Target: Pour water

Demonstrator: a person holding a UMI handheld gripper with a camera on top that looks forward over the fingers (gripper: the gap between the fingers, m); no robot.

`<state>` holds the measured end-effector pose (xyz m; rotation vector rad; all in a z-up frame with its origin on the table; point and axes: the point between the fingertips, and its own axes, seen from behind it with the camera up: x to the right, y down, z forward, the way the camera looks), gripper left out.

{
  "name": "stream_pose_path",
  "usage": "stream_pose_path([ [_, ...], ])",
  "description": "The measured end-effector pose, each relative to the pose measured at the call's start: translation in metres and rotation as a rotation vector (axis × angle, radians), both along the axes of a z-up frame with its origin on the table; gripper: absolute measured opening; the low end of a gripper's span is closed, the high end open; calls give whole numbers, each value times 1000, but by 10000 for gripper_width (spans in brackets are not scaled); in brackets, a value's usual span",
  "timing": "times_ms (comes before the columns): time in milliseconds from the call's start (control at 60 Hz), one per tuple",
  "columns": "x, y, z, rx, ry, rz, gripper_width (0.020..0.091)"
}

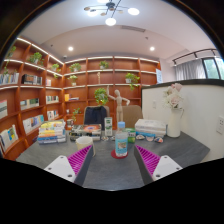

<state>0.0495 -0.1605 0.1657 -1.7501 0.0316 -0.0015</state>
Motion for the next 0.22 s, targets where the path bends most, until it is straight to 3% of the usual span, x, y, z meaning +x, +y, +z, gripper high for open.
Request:
stream_pose_path([
  [217,-9,-5,-1,3,3,23,830],
])
